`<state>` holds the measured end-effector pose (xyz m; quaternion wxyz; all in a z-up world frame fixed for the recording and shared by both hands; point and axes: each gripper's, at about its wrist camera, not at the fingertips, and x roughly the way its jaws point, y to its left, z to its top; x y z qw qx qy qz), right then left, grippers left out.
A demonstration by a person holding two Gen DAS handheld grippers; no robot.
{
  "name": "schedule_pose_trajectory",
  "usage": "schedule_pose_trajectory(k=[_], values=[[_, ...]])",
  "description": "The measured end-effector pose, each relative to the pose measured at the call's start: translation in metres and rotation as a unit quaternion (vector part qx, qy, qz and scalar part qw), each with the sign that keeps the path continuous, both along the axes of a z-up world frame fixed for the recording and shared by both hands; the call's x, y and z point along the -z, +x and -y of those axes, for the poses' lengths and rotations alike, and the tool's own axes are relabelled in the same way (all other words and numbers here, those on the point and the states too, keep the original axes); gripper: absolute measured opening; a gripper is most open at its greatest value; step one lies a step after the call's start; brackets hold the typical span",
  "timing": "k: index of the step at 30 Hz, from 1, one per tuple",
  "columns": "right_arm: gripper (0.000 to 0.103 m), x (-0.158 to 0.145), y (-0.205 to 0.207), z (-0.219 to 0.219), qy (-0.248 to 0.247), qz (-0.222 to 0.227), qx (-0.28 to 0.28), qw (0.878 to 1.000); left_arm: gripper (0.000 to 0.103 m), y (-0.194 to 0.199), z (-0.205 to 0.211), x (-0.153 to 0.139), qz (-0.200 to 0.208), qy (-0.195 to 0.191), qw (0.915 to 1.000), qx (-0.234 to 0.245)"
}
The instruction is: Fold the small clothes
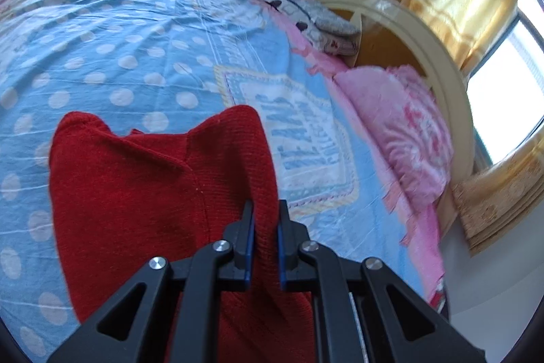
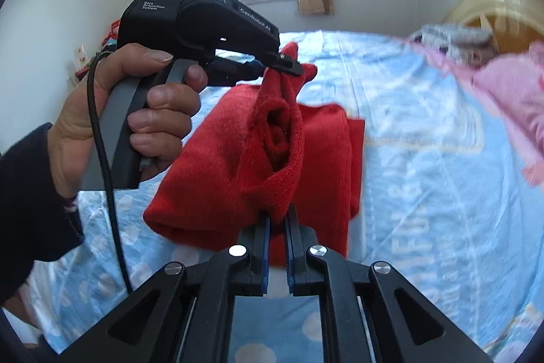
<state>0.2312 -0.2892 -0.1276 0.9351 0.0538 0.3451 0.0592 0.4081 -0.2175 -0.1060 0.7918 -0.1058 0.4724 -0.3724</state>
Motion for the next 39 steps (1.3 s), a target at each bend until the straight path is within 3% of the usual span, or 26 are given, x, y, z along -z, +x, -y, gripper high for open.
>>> schedule_pose_trajectory(k=[2,9,16,20,24,27,28,29,32,34,35,38,39], values=[[0.007,0.008,0.001,0.009,0.035,-0.016,0.005,0.999,0.011,-0.001,0.01,0.004,0.003,0.015,0.9999,0.004],[0.006,0.027,-0.003,0.025,0.085,-0.043,0.019,0.995,0.011,-0.013,0.032,0.011,0.024,0.051,0.9982,0.02],[0.006,0.035,-0.003,0.05,0.144,-0.059,0.038,0.987,0.011,-0.019,0.043,0.004,0.036,0.05,0.9978,0.024],[0.006,0.037,-0.003,0.054,0.152,-0.061,0.044,0.986,0.011,-0.022,0.057,0.008,0.038,0.061,0.9969,0.03],[0.006,0.043,-0.003,0.057,0.157,-0.068,0.047,0.984,0.018,-0.025,0.065,0.021,0.041,0.09,0.9947,0.029],[0.006,0.045,-0.006,0.06,0.158,-0.067,0.045,0.984,0.036,-0.036,0.053,0.011,0.06,0.088,0.994,0.024],[0.006,0.045,-0.006,0.062,0.164,-0.067,0.043,0.983,0.047,-0.043,0.046,0.004,0.074,0.082,0.9936,0.026],[0.006,0.046,-0.008,0.065,0.171,-0.067,0.04,0.982,0.058,-0.049,0.039,-0.001,0.09,0.082,0.9922,0.025],[0.01,0.046,-0.012,0.072,0.176,-0.061,0.04,0.982,0.077,-0.072,0.007,-0.016,0.152,0.086,0.9845,0.009],[0.039,0.042,-0.018,0.081,0.162,-0.05,0.055,0.984,0.086,-0.082,-0.013,-0.017,0.184,0.11,0.9768,-0.009],[0.045,0.038,-0.022,0.084,0.152,-0.039,0.067,0.985,0.086,-0.088,-0.025,-0.013,0.205,0.136,0.969,-0.028],[0.048,0.021,-0.031,0.091,0.131,-0.003,0.104,0.986,0.086,-0.096,-0.049,0.004,0.231,0.184,0.9534,-0.062],[0.048,0.014,-0.032,0.089,0.123,0.012,0.105,0.987,0.086,-0.095,-0.056,0.011,0.228,0.189,0.9526,-0.068]])
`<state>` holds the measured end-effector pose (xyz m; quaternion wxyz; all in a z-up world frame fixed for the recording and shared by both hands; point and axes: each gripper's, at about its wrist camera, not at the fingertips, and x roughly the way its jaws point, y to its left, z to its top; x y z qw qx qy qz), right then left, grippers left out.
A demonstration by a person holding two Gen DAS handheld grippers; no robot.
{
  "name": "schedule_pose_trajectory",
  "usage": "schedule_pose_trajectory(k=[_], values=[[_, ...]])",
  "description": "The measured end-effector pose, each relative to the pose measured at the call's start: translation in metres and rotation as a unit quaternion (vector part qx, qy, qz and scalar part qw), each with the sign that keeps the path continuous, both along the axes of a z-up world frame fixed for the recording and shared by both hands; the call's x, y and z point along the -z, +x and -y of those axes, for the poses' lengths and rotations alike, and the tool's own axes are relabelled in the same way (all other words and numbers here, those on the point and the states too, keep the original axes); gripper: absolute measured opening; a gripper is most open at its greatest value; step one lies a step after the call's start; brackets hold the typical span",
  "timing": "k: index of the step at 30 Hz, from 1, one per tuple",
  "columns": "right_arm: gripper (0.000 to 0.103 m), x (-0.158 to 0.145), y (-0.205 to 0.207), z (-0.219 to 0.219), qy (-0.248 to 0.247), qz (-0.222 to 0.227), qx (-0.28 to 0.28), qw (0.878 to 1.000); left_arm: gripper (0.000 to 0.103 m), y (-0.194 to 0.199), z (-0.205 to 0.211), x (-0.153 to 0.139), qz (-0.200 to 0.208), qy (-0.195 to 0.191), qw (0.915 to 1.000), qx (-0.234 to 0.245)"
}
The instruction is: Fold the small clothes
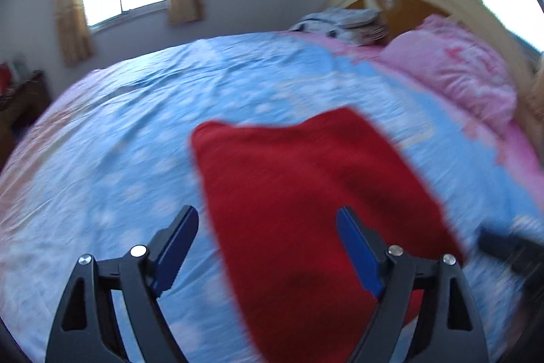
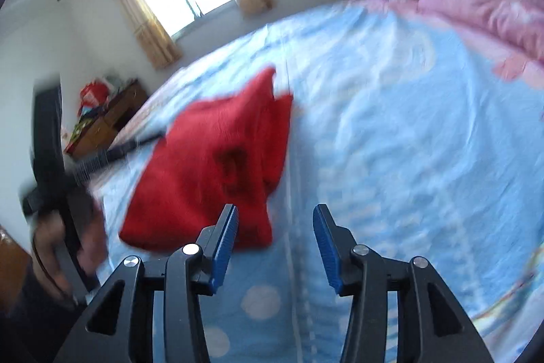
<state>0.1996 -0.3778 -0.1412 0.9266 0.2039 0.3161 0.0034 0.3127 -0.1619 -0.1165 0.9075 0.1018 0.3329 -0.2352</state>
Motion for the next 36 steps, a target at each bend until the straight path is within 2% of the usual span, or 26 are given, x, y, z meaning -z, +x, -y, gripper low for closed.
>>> schedule_pose_trajectory(k=[3,6,7,10,11,12,13,15,17,20,21,22,23,25,27,29,32,36], values=[[0.047,-0.028,0.013,-0.019,-0.028,0.04,-0.036,0.998,0.086,0.005,-0.015,0.021,-0.042,-0.025,0.9988,-0.007],[0.047,-0.039,0.042,-0.043,-0.026,0.048,-0.099,0.994,0.089,0.005,-0.016,0.027,-0.046,-0.05,0.9977,-0.008],[0.047,-0.038,0.056,-0.05,-0.023,0.036,-0.12,0.992,0.092,0.005,-0.017,0.028,-0.043,-0.053,0.9976,-0.01],[0.047,-0.022,0.091,-0.055,-0.033,-0.017,-0.103,0.994,0.096,0.008,-0.021,0.035,-0.051,-0.071,0.996,-0.018],[0.045,-0.013,0.099,-0.051,-0.031,-0.042,-0.09,0.995,0.097,0.003,-0.025,0.036,-0.057,-0.08,0.9951,-0.015],[0.036,-0.003,0.103,-0.042,-0.025,-0.06,-0.076,0.995,0.098,0.003,-0.026,0.038,-0.061,-0.083,0.9946,-0.013],[0.024,0.004,0.105,-0.033,-0.015,-0.065,-0.069,0.995,0.1,0.002,-0.027,0.039,-0.063,-0.083,0.9945,-0.013],[0.014,0.004,0.104,-0.021,-0.01,-0.063,-0.06,0.996,0.1,-0.003,-0.027,0.041,-0.059,-0.088,0.9944,-0.009],[0.014,0.006,0.104,-0.011,0.012,-0.063,-0.06,0.996,0.101,-0.01,-0.027,0.041,-0.047,-0.085,0.9952,-0.006],[0.019,-0.004,0.105,-0.02,-0.02,-0.06,-0.063,0.996,0.103,-0.013,-0.025,0.041,-0.033,-0.076,0.9966,-0.009],[0.029,-0.01,0.104,-0.026,-0.034,-0.055,-0.065,0.996,0.103,-0.013,-0.025,0.042,-0.029,-0.074,0.9968,-0.008],[0.048,-0.018,0.107,-0.034,-0.05,-0.046,-0.066,0.996,0.103,-0.013,-0.024,0.042,-0.028,-0.073,0.997,-0.008],[0.052,-0.024,0.107,-0.041,-0.06,-0.037,-0.067,0.995,0.103,-0.013,-0.024,0.043,-0.028,-0.071,0.997,-0.008],[0.052,-0.034,0.119,-0.058,-0.076,-0.025,-0.08,0.994,0.103,-0.012,-0.025,0.043,-0.029,-0.072,0.9969,-0.007],[0.052,-0.036,0.133,-0.066,-0.072,-0.028,-0.099,0.992,0.103,-0.011,-0.028,0.044,-0.033,-0.079,0.9963,-0.007],[0.052,-0.028,0.152,-0.069,-0.074,-0.053,-0.107,0.99,0.103,-0.011,-0.03,0.044,-0.038,-0.088,0.9954,-0.006],[0.048,-0.008,0.168,-0.06,-0.096,-0.097,-0.077,0.988,0.103,-0.008,-0.031,0.046,-0.049,-0.091,0.9947,-0.004],[0.042,0.001,0.164,-0.043,-0.078,-0.088,-0.08,0.99,0.103,-0.008,-0.029,0.048,-0.053,-0.086,0.9949,0.001]])
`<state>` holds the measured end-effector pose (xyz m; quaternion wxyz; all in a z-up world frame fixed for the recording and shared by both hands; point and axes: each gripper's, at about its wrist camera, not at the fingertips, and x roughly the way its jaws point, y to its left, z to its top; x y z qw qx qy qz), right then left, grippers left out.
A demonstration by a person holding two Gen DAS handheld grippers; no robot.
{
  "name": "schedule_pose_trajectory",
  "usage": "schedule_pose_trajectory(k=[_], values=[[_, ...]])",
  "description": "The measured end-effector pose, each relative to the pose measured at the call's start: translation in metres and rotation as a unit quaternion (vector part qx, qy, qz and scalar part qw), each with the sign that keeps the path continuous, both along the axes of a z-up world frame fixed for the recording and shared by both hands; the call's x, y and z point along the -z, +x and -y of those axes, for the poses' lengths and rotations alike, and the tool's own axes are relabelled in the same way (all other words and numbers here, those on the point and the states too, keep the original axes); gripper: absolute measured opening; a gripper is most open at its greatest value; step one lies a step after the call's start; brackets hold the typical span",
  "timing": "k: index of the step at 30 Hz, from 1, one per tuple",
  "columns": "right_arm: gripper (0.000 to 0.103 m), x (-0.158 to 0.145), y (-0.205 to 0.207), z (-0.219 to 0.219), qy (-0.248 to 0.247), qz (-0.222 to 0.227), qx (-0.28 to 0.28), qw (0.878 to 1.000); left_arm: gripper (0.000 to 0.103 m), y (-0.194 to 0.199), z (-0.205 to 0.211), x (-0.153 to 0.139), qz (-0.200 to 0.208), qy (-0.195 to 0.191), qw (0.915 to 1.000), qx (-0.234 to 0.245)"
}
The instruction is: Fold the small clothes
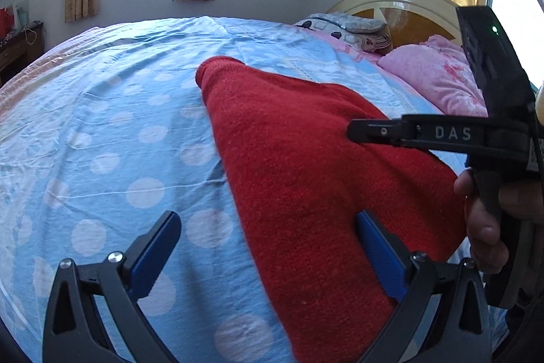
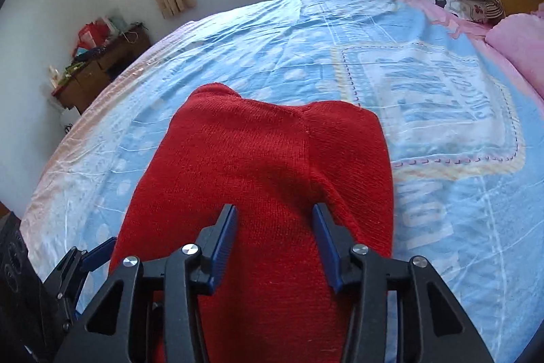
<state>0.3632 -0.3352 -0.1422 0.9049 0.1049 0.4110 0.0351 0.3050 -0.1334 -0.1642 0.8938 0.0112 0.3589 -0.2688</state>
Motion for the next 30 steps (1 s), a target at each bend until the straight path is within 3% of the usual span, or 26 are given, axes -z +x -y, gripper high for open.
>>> schedule_pose_trajectory(k=[3,5,10,16,19,24,26,28,30], values=[[0.038,0.002,-0.001,0.007,0.003,0.003,-0.002,1.0,0.103,0.001,0.0,0.001,-0.004,0.0,1.0,0.002],[0.038,0.004,0.001,0.014,0.024,0.004,-0.002,1.0,0.103,0.001,0.001,0.001,-0.005,0.002,1.0,0.002],[0.038,0.007,0.009,0.011,0.018,0.001,0.004,1.0,0.103,0.001,0.003,0.002,-0.003,0.009,1.0,0.0],[0.038,0.009,-0.007,0.015,0.027,0.022,0.002,0.999,0.103,0.001,0.002,0.003,-0.006,0.008,0.9999,0.002],[0.038,0.01,-0.013,0.011,0.009,0.043,-0.011,0.999,0.103,0.001,0.004,0.003,-0.005,0.015,0.9999,0.002],[0.041,-0.001,-0.017,0.013,0.023,0.038,-0.022,0.999,0.103,0.006,0.001,0.003,-0.019,0.005,0.9998,0.001],[0.046,-0.007,-0.023,0.018,0.029,0.044,-0.021,0.998,0.103,0.006,0.0,0.003,-0.022,0.002,0.9997,0.0],[0.067,-0.009,-0.03,0.022,0.014,0.05,-0.012,0.999,0.103,0.005,0.001,0.003,-0.019,0.005,0.9998,-0.003],[0.072,-0.004,-0.034,0.031,0.004,0.043,0.007,0.999,0.103,0.0,0.001,-0.002,-0.005,0.011,0.9999,-0.009]])
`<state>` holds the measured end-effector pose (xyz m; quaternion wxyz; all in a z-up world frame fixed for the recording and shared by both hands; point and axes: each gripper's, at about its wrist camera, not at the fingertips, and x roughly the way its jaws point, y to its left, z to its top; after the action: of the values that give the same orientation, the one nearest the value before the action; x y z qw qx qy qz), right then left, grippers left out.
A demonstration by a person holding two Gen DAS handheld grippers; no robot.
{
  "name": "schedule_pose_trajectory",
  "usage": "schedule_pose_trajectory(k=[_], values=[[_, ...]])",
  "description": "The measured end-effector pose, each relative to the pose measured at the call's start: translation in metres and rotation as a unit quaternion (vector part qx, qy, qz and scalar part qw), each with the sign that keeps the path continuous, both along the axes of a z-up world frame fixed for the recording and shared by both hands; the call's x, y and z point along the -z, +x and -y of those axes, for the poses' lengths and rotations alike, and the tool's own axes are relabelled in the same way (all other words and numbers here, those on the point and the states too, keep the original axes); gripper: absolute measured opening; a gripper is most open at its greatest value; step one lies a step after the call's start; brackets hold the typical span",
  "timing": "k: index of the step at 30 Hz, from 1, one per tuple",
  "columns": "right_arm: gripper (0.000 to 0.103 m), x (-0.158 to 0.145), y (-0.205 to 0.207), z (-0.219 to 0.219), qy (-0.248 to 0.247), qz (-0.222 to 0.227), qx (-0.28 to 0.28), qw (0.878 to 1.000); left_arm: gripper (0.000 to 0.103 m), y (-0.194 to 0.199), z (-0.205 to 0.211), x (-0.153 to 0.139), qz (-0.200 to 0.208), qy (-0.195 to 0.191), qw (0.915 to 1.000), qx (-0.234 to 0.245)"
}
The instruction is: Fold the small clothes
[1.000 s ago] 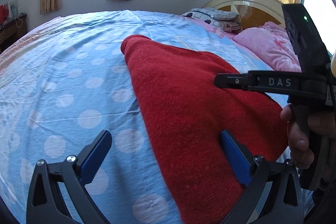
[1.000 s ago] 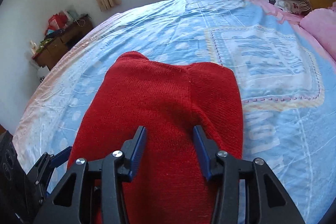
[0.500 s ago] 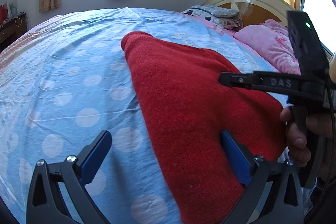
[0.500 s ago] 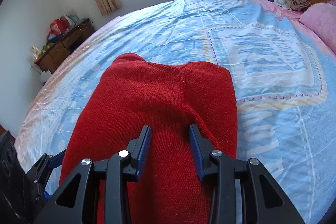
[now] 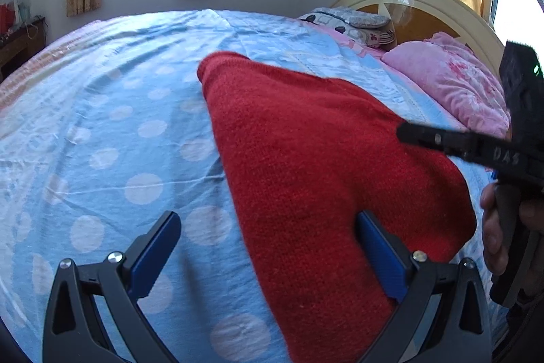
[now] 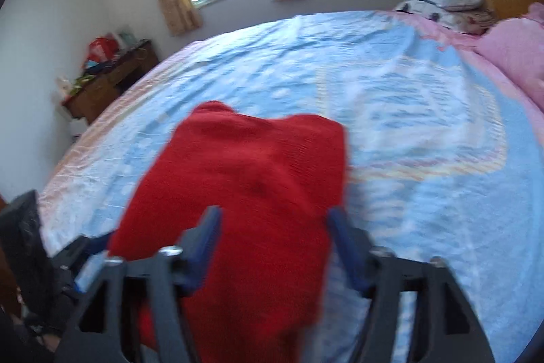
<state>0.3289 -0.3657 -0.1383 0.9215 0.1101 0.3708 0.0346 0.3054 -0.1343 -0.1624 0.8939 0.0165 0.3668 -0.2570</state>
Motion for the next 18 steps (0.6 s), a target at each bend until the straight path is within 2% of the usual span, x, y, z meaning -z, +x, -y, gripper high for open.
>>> schedule_pose_trajectory(k=[2,5,11,14,18], values=[[0.072,0.01,-0.002,0.012,0.024,-0.016,0.003,1.0,0.103,-0.007,-0.001,-0.011,0.027,0.005,0.9996,-0.007],[0.072,0.017,-0.007,0.031,0.071,-0.008,0.004,0.997,0.103,-0.008,-0.005,-0.022,0.043,-0.013,0.9989,-0.01],[0.072,0.02,0.001,0.036,0.096,-0.009,-0.007,0.995,0.103,0.017,0.008,-0.006,-0.009,0.001,0.9999,0.011],[0.072,0.023,0.01,0.044,0.135,-0.018,-0.013,0.991,0.103,0.023,-0.001,0.0,-0.049,-0.04,0.9979,0.016],[0.072,0.035,0.027,0.069,0.214,-0.034,0.005,0.976,0.103,0.025,-0.007,0.007,-0.081,-0.076,0.9936,0.022]])
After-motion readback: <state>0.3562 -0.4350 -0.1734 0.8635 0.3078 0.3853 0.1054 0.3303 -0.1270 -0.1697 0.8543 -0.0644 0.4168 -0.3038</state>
